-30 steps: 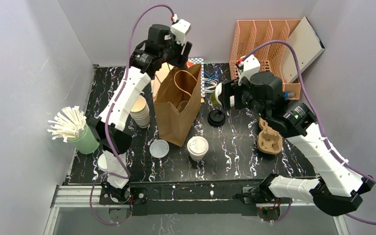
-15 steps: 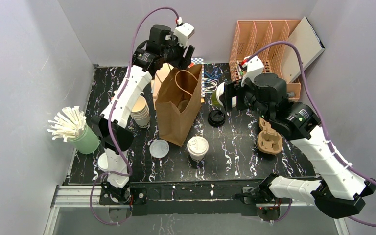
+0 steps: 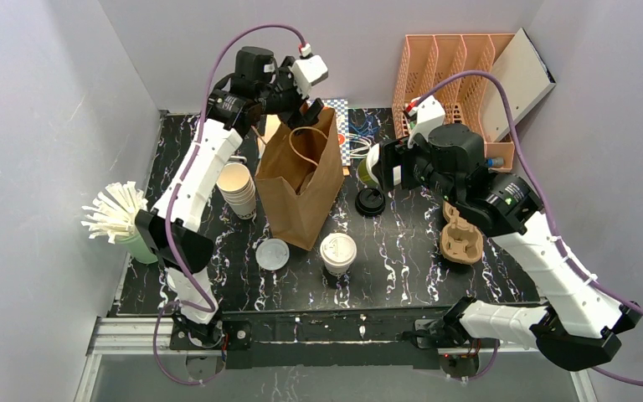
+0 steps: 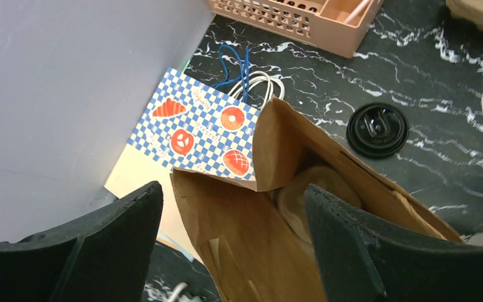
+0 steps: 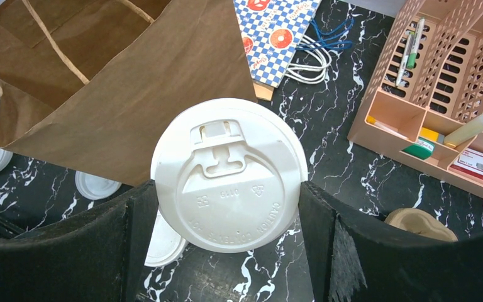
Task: Pack the takeout coffee
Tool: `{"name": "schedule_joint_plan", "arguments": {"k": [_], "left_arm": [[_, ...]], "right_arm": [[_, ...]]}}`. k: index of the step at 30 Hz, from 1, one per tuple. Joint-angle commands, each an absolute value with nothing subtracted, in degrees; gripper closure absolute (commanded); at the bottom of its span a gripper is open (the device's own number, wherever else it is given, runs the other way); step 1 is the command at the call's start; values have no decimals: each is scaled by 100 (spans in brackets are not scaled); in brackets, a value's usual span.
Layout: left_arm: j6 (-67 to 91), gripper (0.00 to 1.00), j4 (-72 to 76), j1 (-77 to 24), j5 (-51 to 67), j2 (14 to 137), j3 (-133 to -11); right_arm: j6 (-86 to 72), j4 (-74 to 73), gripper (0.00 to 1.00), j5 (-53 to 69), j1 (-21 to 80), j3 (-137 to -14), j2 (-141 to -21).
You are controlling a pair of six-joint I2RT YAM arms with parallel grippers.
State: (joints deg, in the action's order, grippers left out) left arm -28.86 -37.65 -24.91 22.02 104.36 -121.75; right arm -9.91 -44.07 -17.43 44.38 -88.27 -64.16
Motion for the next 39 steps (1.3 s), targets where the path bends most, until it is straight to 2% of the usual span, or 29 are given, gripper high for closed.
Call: {"name": "schedule_joint_plan", "arguments": {"k": [1, 6, 13, 17, 20, 22, 27, 31, 34, 39], "left_arm": [[-4162, 22, -3886, -2444, 2619, 10268, -12003], [-5016, 23, -3926, -2439, 2698, 10493, -12020], [-5977, 22, -4653, -2426, 3036, 11277, -12825], [-6100, 21, -4436, -2426, 2927, 11397, -12788], [-5987, 24, -4206, -2426, 2595, 11427, -12765], [-5883, 31, -4100, -2426, 2354, 11382, -12746], [-5610, 60, -3883, -2426, 2063, 10870, -12260], [-5005, 92, -3323, -2442, 1843, 10208, -11436], [-4692, 100, -3068, -2486, 1671, 9778, -10915], [-4087, 100, -2783, -2505, 917, 9432, -10663]], "right_arm": [[-994, -4430, 33, -1678, 4438, -9001, -6434], [-1009, -4446, 33, -1668, 4439, -9030, -6441], [-998, -4455, 33, -1674, 4439, -9075, -6494], [-1001, -4464, 33, -1662, 4439, -9125, -6545], [-1001, -4457, 33, -1644, 4443, -9142, -6569], [-997, -4443, 34, -1626, 4439, -9141, -6594], [-984, -4374, 34, -1601, 4438, -9131, -6661], [-922, -4316, 34, -1565, 4441, -9244, -6716], [-851, -4324, 34, -1544, 4439, -9434, -6773], [-763, -4290, 34, -1465, 4438, -9602, -6848]]}}
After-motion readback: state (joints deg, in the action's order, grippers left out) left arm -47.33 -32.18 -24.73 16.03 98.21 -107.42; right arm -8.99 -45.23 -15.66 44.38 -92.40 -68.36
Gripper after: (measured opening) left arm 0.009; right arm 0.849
